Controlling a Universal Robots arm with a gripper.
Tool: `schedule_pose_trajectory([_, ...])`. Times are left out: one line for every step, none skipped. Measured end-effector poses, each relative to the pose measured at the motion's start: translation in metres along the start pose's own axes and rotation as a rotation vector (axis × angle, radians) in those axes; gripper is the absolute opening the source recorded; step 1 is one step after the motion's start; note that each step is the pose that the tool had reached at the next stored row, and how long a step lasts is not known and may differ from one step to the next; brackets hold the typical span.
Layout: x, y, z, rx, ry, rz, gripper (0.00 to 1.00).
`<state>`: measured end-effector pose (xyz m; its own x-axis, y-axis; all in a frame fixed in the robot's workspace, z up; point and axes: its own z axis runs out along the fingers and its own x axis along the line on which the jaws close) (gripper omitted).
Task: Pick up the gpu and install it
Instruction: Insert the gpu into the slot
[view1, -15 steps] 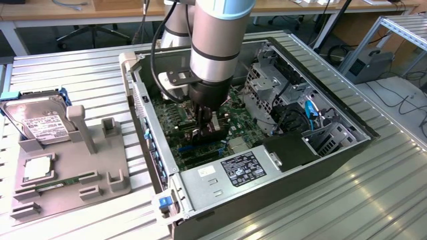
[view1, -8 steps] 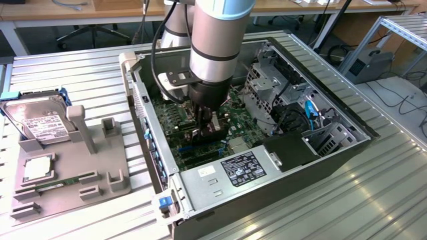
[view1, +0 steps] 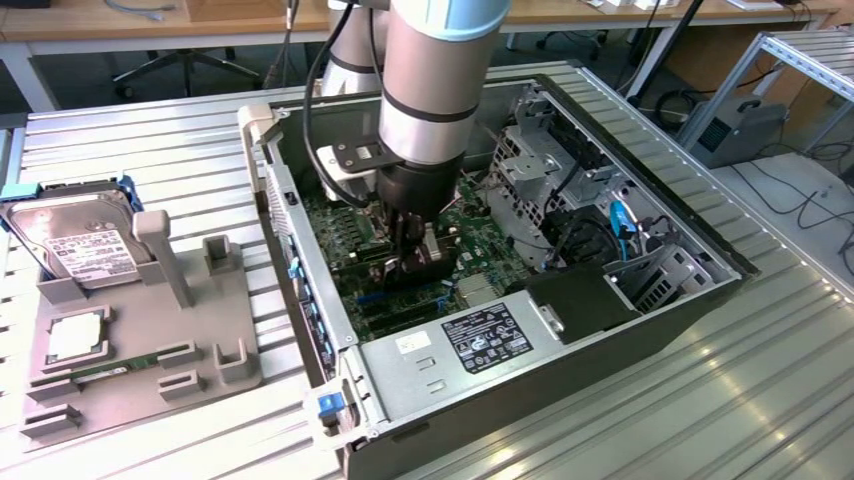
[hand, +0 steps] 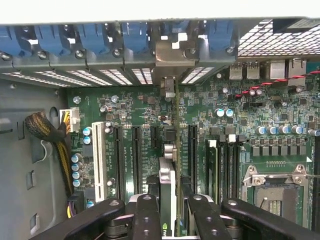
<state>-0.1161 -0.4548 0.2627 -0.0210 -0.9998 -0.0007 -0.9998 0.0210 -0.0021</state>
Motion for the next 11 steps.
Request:
schedule_pose_trajectory([-0.0006, 0.0001, 0.0000, -0.0001, -0.0004, 0.000, 0.27])
schedule_pose_trajectory([-0.0014, 0.0001, 0.0000, -0.0002, -0.0013, 0.000, 0.27])
schedule_pose_trajectory([-0.0020, 0.0001, 0.0001, -0.0003, -0.0022, 0.000, 0.27])
schedule_pose_trajectory([-0.0026, 0.0001, 0.0002, -0.0003, -0.0035, 0.000, 0.27])
schedule_pose_trajectory([-0.0028, 0.0001, 0.0003, -0.0002, -0.0055, 0.000, 0.27])
schedule_pose_trajectory([-0.0029, 0.0002, 0.0004, -0.0002, -0.0074, 0.000, 0.27])
schedule_pose_trajectory([-0.0030, 0.0002, 0.0005, -0.0002, -0.0087, 0.000, 0.27])
schedule_pose_trajectory([-0.0030, 0.0002, 0.0005, -0.0002, -0.0092, 0.000, 0.27])
schedule_pose_trajectory([-0.0030, 0.0002, 0.0006, -0.0003, -0.0100, 0.000, 0.27])
schedule_pose_trajectory([-0.0029, 0.0002, 0.0007, -0.0003, -0.0111, -0.001, 0.27])
schedule_pose_trajectory([-0.0029, 0.0002, 0.0008, -0.0004, -0.0117, -0.001, 0.27])
